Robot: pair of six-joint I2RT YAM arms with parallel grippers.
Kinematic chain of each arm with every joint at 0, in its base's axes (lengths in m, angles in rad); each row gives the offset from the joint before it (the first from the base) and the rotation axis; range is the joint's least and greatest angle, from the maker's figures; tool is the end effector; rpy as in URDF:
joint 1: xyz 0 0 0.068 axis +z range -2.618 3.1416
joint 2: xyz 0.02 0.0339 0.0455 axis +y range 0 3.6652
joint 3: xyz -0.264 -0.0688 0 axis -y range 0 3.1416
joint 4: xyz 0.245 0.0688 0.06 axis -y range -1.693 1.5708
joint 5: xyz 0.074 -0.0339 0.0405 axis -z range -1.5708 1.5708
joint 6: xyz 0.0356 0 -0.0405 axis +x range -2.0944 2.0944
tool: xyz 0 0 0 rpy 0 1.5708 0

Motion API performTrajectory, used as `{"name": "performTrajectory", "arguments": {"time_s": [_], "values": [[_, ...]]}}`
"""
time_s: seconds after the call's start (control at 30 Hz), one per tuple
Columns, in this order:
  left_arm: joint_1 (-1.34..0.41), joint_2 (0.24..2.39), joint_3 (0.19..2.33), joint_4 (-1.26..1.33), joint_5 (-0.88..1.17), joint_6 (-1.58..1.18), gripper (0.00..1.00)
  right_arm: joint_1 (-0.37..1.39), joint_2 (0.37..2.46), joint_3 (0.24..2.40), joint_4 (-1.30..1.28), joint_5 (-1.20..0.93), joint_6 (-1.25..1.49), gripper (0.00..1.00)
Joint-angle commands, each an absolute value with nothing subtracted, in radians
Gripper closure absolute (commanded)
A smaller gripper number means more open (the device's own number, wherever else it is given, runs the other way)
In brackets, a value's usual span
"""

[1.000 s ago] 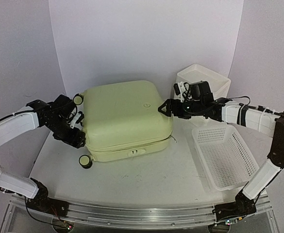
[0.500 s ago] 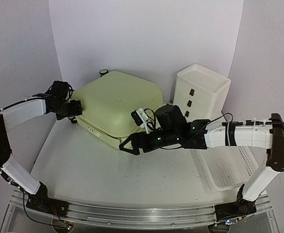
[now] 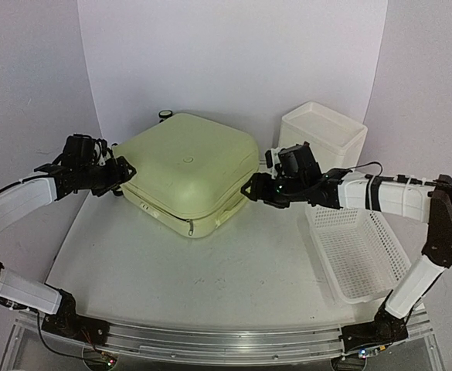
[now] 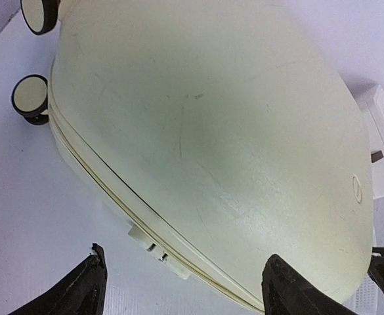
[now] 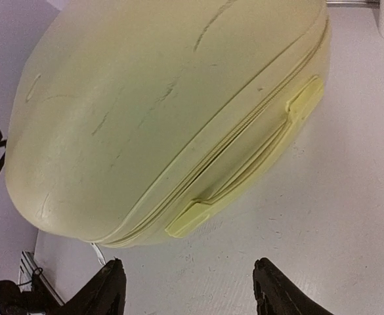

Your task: Open, take out, and arrange the luggage

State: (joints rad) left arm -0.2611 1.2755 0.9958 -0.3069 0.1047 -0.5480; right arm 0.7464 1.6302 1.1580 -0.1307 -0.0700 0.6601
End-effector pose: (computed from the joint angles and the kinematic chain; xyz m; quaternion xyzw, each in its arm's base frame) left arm 0.2757 -0.0775 0.2955 -0.1014 0.8746 -0.2281 0.4156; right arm 0.2709 0.2540 0.2569 -0.0544 0.8831 0.3243 0.3346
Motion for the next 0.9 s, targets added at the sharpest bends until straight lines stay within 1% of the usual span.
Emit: {"name": "performTrajectory", "arguments": {"time_s": [0.0,0.13,0.23,0.3,0.47,0.7,0.8,0.87], "values": [[-0.264,1.226,0.949,-0.256,0.315,-0.632,0.18,0.731,1.710,1.229,-0.086,0.036,0.753,0.40],[-0.264,1.227,0.912,-0.225,0.419,-0.679,0.18,0.707,1.814,1.292,-0.048,0.037,0.811,0.41],[-0.265,1.231,0.888,-0.214,0.458,-0.699,0.19,0.692,1.893,1.339,-0.034,0.054,0.867,0.42],[-0.265,1.227,0.876,-0.211,0.460,-0.701,0.19,0.676,1.939,1.355,-0.025,0.059,0.914,0.44],[-0.264,1.215,0.851,-0.200,0.434,-0.701,0.19,0.649,2.046,1.412,-0.008,0.046,0.925,0.47],[-0.261,1.211,0.856,-0.194,0.392,-0.725,0.20,0.627,2.142,1.476,0.023,-0.056,0.919,0.49],[-0.252,1.201,0.849,-0.194,0.362,-0.734,0.20,0.627,2.146,1.446,0.044,-0.083,0.942,0.60],[-0.242,1.195,0.845,-0.195,0.351,-0.738,0.21,0.627,2.138,1.415,0.076,-0.115,0.960,0.73]]}}
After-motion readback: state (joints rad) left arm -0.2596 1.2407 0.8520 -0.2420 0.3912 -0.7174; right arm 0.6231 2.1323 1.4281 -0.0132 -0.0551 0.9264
